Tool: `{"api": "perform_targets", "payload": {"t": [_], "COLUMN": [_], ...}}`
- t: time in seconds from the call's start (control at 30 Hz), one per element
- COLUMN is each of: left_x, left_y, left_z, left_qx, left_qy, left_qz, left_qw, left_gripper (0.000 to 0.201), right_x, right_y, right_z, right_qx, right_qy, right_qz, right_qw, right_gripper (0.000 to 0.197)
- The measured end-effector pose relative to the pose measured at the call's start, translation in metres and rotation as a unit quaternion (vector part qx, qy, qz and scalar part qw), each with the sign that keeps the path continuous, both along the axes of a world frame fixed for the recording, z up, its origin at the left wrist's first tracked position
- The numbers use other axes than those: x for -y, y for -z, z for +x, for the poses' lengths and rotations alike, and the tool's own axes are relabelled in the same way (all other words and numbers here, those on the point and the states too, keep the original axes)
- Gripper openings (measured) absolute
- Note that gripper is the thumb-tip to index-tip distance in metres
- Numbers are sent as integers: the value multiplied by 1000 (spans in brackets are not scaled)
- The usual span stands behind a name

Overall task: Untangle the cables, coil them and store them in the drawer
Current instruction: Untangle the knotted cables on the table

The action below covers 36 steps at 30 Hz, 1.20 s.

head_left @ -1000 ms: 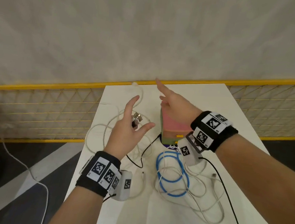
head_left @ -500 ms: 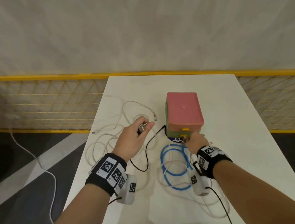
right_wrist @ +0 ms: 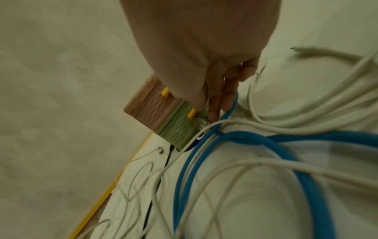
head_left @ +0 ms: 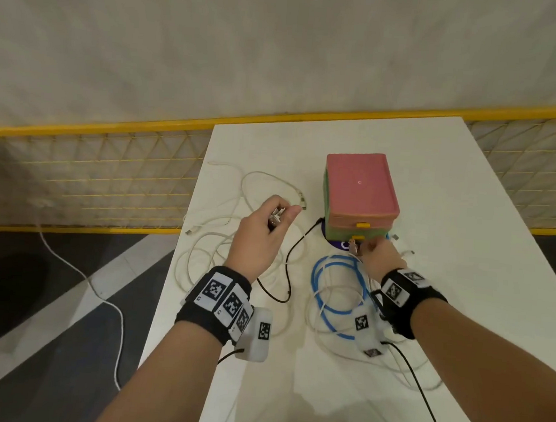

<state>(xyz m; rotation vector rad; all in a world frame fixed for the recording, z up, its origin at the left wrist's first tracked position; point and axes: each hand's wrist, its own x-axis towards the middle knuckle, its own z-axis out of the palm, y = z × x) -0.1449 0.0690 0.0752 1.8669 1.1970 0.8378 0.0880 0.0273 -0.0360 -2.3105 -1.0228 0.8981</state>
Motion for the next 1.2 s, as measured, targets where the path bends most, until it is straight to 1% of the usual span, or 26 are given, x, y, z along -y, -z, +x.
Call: {"api": "perform_targets", "payload": {"t": [0.13, 0.23, 0.27, 0.33, 0.4, 0.43, 0.47, 0.5, 0.57, 0.63, 0.67, 0.7, 0.8, 0.83, 0.93, 1.0, 1.1, 1.17, 1.2], "left_x": [-2, 1, 2, 3, 4, 5, 6, 6, 8, 8, 8, 9, 12, 13, 15, 14, 14, 12, 10], "left_y": [-3, -7, -8, -9, -11, -13, -15, -17, -22, -26, -29, -33, -46, -48, -52, -53, -53, -53, -55], "left_z": [4, 12, 14, 17, 19, 19, 20, 21, 24, 32, 36, 41, 50, 51, 50, 50, 53, 54, 54], "left_qx": [12, 16, 17, 20, 25, 30, 40, 55, 76, 77, 82, 95, 135, 149, 190, 194, 189, 185, 195], "left_qy": [-7, -4, -3, 1, 8, 17, 31, 48, 82, 96, 98, 101, 93, 89, 81, 89, 105, 85, 68], "left_qz": [-10, -13, -16, -22, -28, -30, -32, -34, -44, -59, -70, -78, -79, -74, -93, -117, -127, -106, -99], "left_qw": [1000, 1000, 1000, 1000, 999, 999, 998, 997, 993, 991, 989, 987, 983, 982, 974, 970, 968, 973, 973], "left_gripper": [25, 27, 27, 28, 27, 27, 26, 24, 17, 27, 30, 29, 10, 9, 13, 14, 20, 24, 27], "right_x": [7, 12, 14, 18, 20, 21, 22, 23, 27, 28, 27, 26, 27, 30, 39, 42, 41, 43, 45], "right_y": [-3, -3, -3, -5, -17, -29, -42, -57, -90, -117, -126, -134, -147, -149, -150, -148, -148, -146, -144], "right_z": [2, -1, -2, -4, -7, -11, -14, -17, -25, -30, -33, -36, -39, -39, -41, -44, -49, -51, -52], "right_qx": [-40, -56, -56, -51, -25, -16, -31, -69, -140, -181, -189, -193, -220, -244, -311, -330, -333, -318, -307], "right_qy": [-11, -52, -64, -75, -77, -75, -72, -74, -90, -103, -109, -114, -126, -126, -143, -144, -132, -161, -187], "right_qz": [17, -1, -6, 17, 73, 118, 172, 228, 305, 342, 349, 358, 379, 377, 355, 359, 369, 354, 336], "right_qw": [999, 997, 996, 996, 994, 990, 982, 968, 938, 917, 911, 907, 890, 884, 870, 861, 858, 865, 871], "right_gripper": [16, 26, 27, 26, 17, 15, 13, 11, 6, 14, 19, 21, 20, 21, 26, 28, 25, 17, 10]}}
